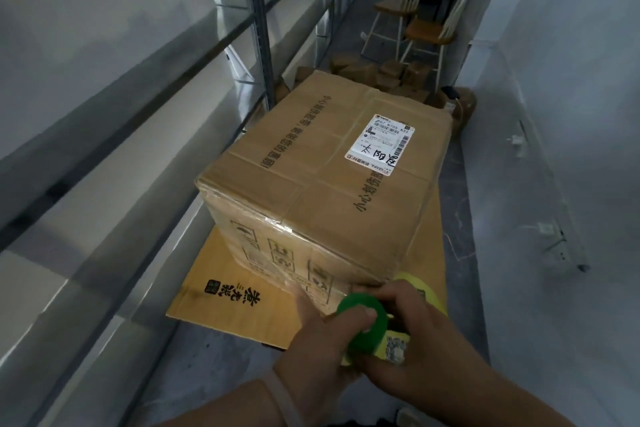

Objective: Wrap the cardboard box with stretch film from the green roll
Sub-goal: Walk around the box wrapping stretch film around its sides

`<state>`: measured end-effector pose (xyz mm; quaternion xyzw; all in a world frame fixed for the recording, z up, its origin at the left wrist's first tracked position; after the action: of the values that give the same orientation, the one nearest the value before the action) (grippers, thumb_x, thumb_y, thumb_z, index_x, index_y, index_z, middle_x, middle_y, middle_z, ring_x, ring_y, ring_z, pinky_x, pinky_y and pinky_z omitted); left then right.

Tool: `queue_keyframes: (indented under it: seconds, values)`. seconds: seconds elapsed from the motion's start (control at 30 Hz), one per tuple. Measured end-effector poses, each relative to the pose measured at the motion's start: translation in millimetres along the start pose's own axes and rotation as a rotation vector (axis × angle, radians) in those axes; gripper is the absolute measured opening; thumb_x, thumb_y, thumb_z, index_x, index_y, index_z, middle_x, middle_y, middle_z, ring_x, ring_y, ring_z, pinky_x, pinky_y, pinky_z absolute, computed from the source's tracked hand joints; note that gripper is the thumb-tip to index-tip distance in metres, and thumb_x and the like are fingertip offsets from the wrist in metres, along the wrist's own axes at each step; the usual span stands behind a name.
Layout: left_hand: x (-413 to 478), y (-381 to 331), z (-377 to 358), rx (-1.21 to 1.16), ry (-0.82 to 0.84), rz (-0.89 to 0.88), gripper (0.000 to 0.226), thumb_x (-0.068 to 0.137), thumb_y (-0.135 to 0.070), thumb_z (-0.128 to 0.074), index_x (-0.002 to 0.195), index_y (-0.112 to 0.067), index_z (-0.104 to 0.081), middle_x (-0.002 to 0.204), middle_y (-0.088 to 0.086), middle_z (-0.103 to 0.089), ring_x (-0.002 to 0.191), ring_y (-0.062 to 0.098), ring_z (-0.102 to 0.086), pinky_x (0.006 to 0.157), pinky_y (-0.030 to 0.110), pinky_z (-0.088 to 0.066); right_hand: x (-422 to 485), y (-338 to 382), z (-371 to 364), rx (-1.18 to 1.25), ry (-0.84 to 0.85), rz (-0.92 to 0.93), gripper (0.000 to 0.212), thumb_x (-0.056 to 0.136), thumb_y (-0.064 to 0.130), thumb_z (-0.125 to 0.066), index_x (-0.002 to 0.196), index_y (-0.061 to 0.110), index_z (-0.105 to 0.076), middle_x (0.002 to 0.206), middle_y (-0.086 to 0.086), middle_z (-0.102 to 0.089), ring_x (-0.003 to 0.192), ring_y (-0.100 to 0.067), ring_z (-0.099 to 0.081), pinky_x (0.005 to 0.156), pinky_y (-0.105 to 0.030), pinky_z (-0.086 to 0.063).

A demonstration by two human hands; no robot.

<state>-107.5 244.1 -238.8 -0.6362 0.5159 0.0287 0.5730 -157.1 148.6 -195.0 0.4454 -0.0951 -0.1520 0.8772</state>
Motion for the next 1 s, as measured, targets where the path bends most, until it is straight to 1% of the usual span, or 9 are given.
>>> queue_keyframes:
  seconds: [0.07,0.17,0.27,0.37,0.53,0.67,0.8,0.87,1.0]
  values:
    - [2.1,1.8,-7.3,-0.053,-0.061,-0.046,0.12,0.052,-0.031,-0.079,0.134,-0.064,0.002,0.107,-0.005,-0.053,0.09,0.014,-0.061,0.099,0.055,-0.05,2.9,-7.7,7.0,0.047,0.054,0.019,0.052,0.067,0.03,-0.08,0.11,0.034,-0.051,0.11,0.021,-0.065,0.105,0.004,-0.062,0.086,-0.021,-0.053]
    - [5.3,10.4,-17.8,-0.155,-0.16,-0.055,0.12,0.059,-0.027,-0.076,0.141,-0.064,0.004,0.116,-0.003,-0.054,0.091,0.015,-0.06,0.094,0.051,-0.052,6.6,-14.5,20.8,0.054,0.167,0.061,0.054,0.068,0.035,-0.079,0.112,0.04,-0.049,0.111,0.026,-0.062,0.106,0.006,-0.059,0.084,-0.018,-0.052]
    - [7.7,18.2,-28.7,-0.255,-0.245,-0.064,0.128,0.068,-0.023,-0.081,0.143,-0.063,0.015,0.124,0.001,-0.056,0.094,0.019,-0.062,0.076,0.042,-0.056,8.3,-18.0,39.1,0.032,0.215,0.136,0.06,0.068,0.037,-0.078,0.118,0.046,-0.046,0.113,0.03,-0.057,0.106,0.008,-0.056,0.079,-0.011,-0.049]
    - [10.6,25.2,-43.5,-0.317,-0.312,-0.11,0.118,0.083,-0.014,-0.073,0.145,-0.059,0.016,0.141,0.009,-0.051,0.097,0.022,-0.064,0.062,0.035,-0.057,9.0,-25.1,47.9,0.042,0.307,0.178,0.07,0.071,0.034,-0.079,0.126,0.049,-0.039,0.116,0.03,-0.051,0.11,0.014,-0.047,0.08,-0.003,-0.042]
    - [21.5,46.7,-62.9,-0.436,-0.452,-0.191,0.118,0.083,-0.014,-0.075,0.151,-0.051,0.014,0.14,0.011,-0.051,0.11,0.03,-0.065,0.091,0.038,-0.054,14.9,-53.6,55.7,0.052,0.356,0.194,0.065,0.061,0.042,-0.078,0.117,0.042,-0.044,0.114,0.02,-0.054,0.107,-0.001,-0.055,0.088,-0.022,-0.049]
    - [35.9,57.1,-77.6,-0.429,-0.492,-0.208,0.136,0.059,-0.023,-0.08,0.151,-0.048,0.016,0.142,0.012,-0.05,0.114,0.031,-0.064,0.1,0.042,-0.052,21.7,-77.0,61.7,0.166,0.405,0.155,0.058,0.059,0.039,-0.078,0.105,0.04,-0.045,0.107,0.012,-0.064,0.102,-0.006,-0.062,0.087,-0.037,-0.054]
    - [52.1,73.6,-79.5,-0.398,-0.501,-0.174,0.152,0.044,-0.032,-0.088,0.15,-0.049,0.019,0.145,0.011,-0.048,0.124,0.032,-0.057,0.109,0.047,-0.044,21.4,-95.2,62.2,0.159,0.444,0.152,0.072,0.06,0.038,-0.085,0.117,0.053,-0.044,0.109,0.02,-0.058,0.102,-0.004,-0.06,0.084,-0.023,-0.052]
    - [61.4,83.3,-82.6,-0.379,-0.476,-0.132,0.155,0.041,-0.036,-0.089,0.149,-0.05,0.021,0.143,0.011,-0.05,0.126,0.031,-0.056,0.11,0.047,-0.043,18.5,-100.0,59.5,0.13,0.449,0.182,0.065,0.062,0.045,-0.083,0.116,0.053,-0.048,0.11,0.024,-0.051,0.104,-0.001,-0.056,0.08,-0.015,-0.048]
    - [84.0,94.9,-93.0,-0.435,-0.39,-0.099,0.146,0.046,-0.021,-0.084,0.151,-0.046,0.015,0.13,0.017,-0.06,0.109,0.032,-0.067,0.096,0.044,-0.055,18.9,-123.0,50.2,0.085,0.448,0.07,0.059,0.057,0.045,-0.085,0.1,0.043,-0.045,0.111,0.021,-0.053,0.103,0.0,-0.056,0.081,-0.021,-0.05]
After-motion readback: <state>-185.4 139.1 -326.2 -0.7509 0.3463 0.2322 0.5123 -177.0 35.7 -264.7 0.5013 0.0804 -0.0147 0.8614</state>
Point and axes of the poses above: each hand's wrist, its own x-axis towards the middle knuckle, its own z-axis out of the back of the hand, y = z × x, the point moved 9 cm from there along x, towards the middle knuckle
